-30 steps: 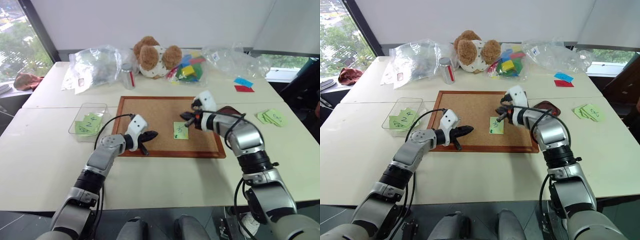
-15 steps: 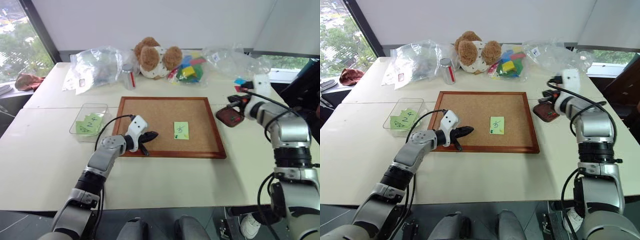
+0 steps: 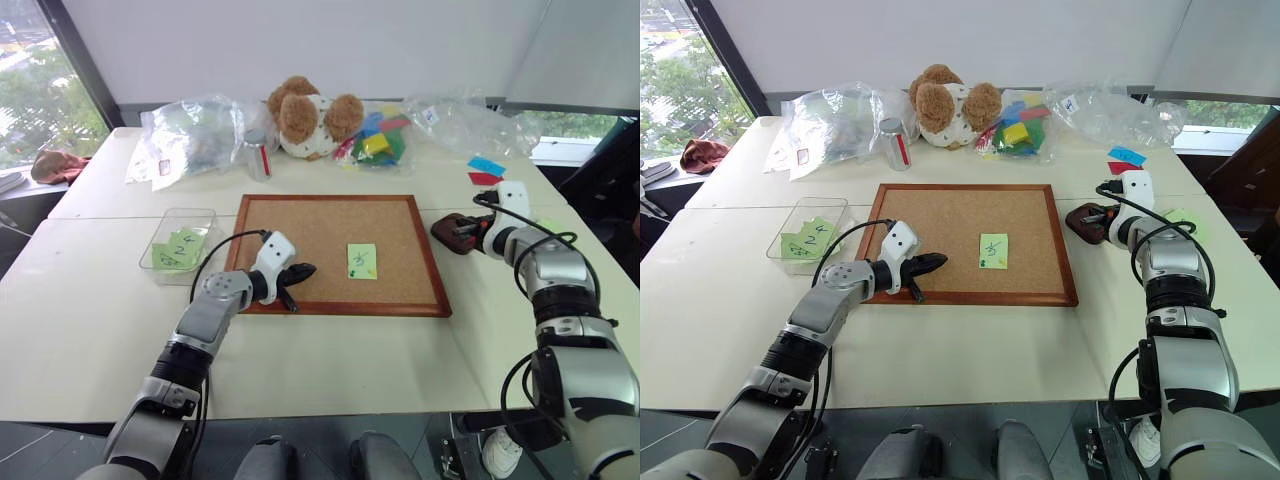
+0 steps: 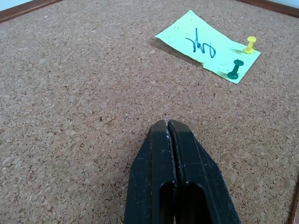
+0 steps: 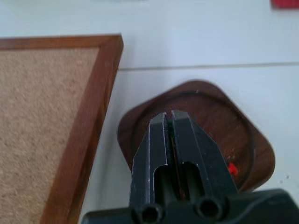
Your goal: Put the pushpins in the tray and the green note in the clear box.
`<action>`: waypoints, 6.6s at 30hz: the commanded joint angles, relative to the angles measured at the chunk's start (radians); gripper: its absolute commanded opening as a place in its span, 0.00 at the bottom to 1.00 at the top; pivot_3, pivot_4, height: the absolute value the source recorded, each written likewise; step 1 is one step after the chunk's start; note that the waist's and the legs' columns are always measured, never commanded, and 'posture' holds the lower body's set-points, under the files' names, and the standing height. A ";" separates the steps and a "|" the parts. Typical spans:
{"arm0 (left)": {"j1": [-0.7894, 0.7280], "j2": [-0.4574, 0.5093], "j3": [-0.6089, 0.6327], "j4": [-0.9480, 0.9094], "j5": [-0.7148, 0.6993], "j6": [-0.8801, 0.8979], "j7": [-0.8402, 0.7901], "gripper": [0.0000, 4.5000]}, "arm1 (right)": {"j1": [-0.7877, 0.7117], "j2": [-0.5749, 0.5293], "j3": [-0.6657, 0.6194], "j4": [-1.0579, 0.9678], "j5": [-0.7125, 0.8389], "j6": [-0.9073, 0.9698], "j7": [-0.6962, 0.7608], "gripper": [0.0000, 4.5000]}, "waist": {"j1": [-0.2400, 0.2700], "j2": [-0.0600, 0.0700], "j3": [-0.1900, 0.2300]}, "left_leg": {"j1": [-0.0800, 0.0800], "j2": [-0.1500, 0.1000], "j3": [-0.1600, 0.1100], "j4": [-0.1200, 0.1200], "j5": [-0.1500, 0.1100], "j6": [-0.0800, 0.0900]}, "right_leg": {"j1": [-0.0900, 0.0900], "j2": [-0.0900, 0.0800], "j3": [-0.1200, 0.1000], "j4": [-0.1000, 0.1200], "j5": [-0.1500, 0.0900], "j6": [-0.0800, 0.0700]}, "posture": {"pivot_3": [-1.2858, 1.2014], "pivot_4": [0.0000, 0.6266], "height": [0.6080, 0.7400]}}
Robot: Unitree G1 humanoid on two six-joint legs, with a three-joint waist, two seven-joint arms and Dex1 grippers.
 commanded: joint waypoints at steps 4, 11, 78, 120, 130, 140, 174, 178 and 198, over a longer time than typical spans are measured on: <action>0.041 0.006 -0.028 0.045 0.033 0.025 -0.007 0.00 | -0.048 0.003 -0.003 0.052 -0.017 -0.060 0.000 0.29 | -0.001 0.000 0.000 | 0.000 0.000 0.000 0.000 0.000 0.000 | 0.000 0.000 0.000 0.000 0.000 0.000 | 0.52 0.24 1.00; 0.040 0.005 -0.027 0.047 0.035 0.020 -0.007 0.00 | -0.066 -0.010 -0.012 0.035 -0.014 -0.050 0.006 0.98 | -0.001 0.000 0.000 | 0.000 0.000 0.000 0.000 0.000 0.000 | 0.000 0.000 0.000 0.000 0.000 0.000 | 0.52 0.24 1.00; 0.061 -0.010 -0.048 0.050 0.051 0.010 -0.010 0.00 | 0.285 0.033 0.102 -1.230 0.259 0.633 0.062 0.01 | 0.005 0.003 -0.003 | -0.001 0.000 -0.002 0.000 -0.004 0.007 | 0.001 0.000 -0.001 -0.003 0.000 0.000 | 0.52 0.24 1.00; 0.074 -0.002 -0.035 0.029 0.064 0.007 -0.009 0.00 | -0.101 -0.003 -0.011 0.011 0.011 0.054 -0.044 0.99 | 0.001 0.003 -0.003 | 0.000 0.000 -0.001 -0.001 -0.002 0.002 | 0.002 0.000 0.000 -0.003 0.000 0.000 | 0.52 0.24 1.00; 0.067 -0.006 -0.039 0.036 0.065 0.005 -0.011 0.00 | 0.007 -0.003 -0.004 -0.354 0.088 0.219 0.058 0.99 | 0.003 0.003 -0.003 | 0.000 0.000 -0.002 -0.002 -0.002 0.003 | 0.002 0.000 0.000 -0.003 0.000 0.000 | 0.52 0.24 1.00; 0.069 0.004 -0.042 0.034 0.067 0.000 -0.024 0.00 | 0.295 0.071 0.136 -1.104 0.226 0.543 0.086 0.99 | 0.004 0.004 -0.003 | 0.000 0.000 -0.002 -0.002 -0.004 0.007 | 0.001 0.000 0.000 -0.003 0.000 0.000 | 0.52 0.24 1.00; 0.070 0.009 -0.035 0.030 0.068 0.011 -0.022 0.00 | 0.320 0.175 0.302 -1.027 0.145 0.436 0.070 0.02 | 0.002 0.004 -0.003 | 0.000 0.000 -0.002 -0.002 -0.004 0.007 | 0.001 0.000 -0.001 -0.004 0.000 0.000 | 0.52 0.24 1.00; 0.073 0.010 -0.037 0.031 0.069 0.014 -0.026 0.00 | 0.284 0.154 0.257 -1.107 0.171 0.494 0.069 0.02 | 0.004 0.004 -0.003 | -0.001 0.000 -0.002 -0.002 -0.004 0.007 | 0.000 0.000 -0.001 -0.004 0.000 0.000 | 0.52 0.24 1.00; -0.066 -0.005 0.168 -0.109 -0.225 0.329 -0.069 0.70 | 0.249 -0.022 0.222 -1.353 0.258 0.631 0.133 0.00 | 0.002 0.002 -0.003 | -0.003 0.000 -0.003 -0.001 -0.004 0.007 | -0.001 0.000 -0.001 -0.004 0.000 0.000 | 0.52 0.24 1.00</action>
